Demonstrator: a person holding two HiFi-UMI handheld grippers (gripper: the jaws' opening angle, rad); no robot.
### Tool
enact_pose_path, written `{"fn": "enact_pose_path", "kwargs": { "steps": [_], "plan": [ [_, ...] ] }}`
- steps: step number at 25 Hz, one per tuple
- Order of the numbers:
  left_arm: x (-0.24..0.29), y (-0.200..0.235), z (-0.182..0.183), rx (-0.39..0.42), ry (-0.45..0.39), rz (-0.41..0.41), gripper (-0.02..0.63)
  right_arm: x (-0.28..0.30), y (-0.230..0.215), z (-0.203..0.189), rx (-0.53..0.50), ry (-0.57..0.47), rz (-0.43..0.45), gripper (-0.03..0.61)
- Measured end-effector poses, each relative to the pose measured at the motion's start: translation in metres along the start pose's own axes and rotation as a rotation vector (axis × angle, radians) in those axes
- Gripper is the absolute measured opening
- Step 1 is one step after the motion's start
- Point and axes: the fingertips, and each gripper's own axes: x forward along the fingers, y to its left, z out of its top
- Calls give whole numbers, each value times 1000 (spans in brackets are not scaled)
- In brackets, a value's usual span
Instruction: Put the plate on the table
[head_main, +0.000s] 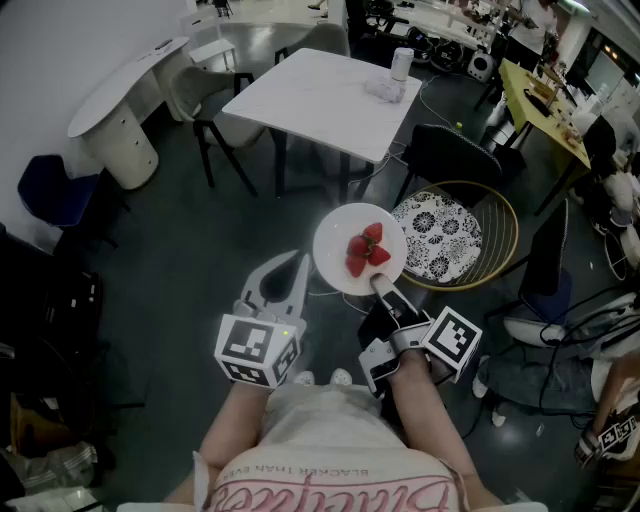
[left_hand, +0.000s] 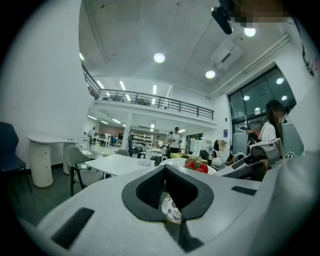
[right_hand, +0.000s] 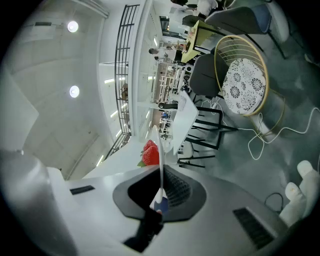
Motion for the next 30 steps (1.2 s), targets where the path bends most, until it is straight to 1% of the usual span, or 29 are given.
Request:
{"fn": "enact_pose_path", "kwargs": {
  "steps": [10,16,21,25,30],
  "plan": [
    [4,-1,3,9,7,-2,5,-2,0,3,-6,9,-7,9],
    [13,-20,0,17,4,-7,5,-10,-4,17,-12,13,4,9],
    [12,-15,-4,17,-6,4,5,-4,-13,12,-17,31,-15,11],
    [20,-36,-4,15,0,14,5,-14,-17,32,-7,50,-16,11],
    [37,-50,-1,11,-1,24,5,-18,-13,56,-11,53,18,9]
  ]
}}
